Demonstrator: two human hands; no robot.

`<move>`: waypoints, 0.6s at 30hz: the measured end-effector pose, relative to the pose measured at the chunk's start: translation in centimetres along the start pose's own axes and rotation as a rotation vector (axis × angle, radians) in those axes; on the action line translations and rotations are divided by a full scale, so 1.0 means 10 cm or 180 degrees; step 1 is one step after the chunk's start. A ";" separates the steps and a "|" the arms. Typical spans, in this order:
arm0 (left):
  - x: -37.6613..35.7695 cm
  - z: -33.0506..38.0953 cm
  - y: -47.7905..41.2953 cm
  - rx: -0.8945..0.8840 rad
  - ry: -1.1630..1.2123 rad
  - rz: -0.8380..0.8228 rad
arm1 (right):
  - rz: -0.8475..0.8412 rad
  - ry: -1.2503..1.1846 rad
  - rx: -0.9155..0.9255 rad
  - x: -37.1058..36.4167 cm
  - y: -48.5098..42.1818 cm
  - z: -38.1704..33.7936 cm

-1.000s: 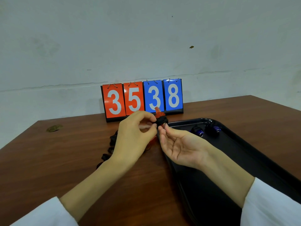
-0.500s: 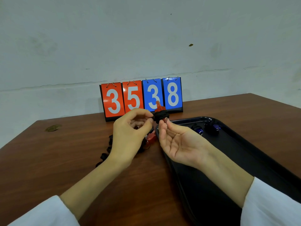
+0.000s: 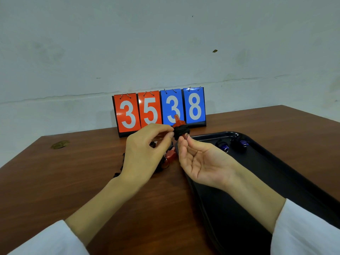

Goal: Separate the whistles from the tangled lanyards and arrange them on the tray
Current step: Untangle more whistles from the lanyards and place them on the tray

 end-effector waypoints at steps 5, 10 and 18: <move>-0.05 0.03 0.02 -0.0443 -0.0526 -0.0213 | -0.0012 -0.0056 -0.0110 0.01 0.02 0.02; -0.11 -0.08 -0.02 0.0452 0.0307 -0.0335 | 0.0034 -0.0067 -0.0139 0.03 0.00 0.02; -0.09 -0.01 -0.02 -0.0030 -0.0055 -0.0382 | 0.0100 -0.0075 -0.0156 0.06 0.01 0.00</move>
Point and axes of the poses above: each hand's wrist, its own y-axis away from the middle knuckle, its own x-axis out of the back of the hand, z = x × y, the point moved 7 cm from there along -y, towards the middle knuckle, and after that the axes turned 6 degrees about -y, right-handed, at the moved point
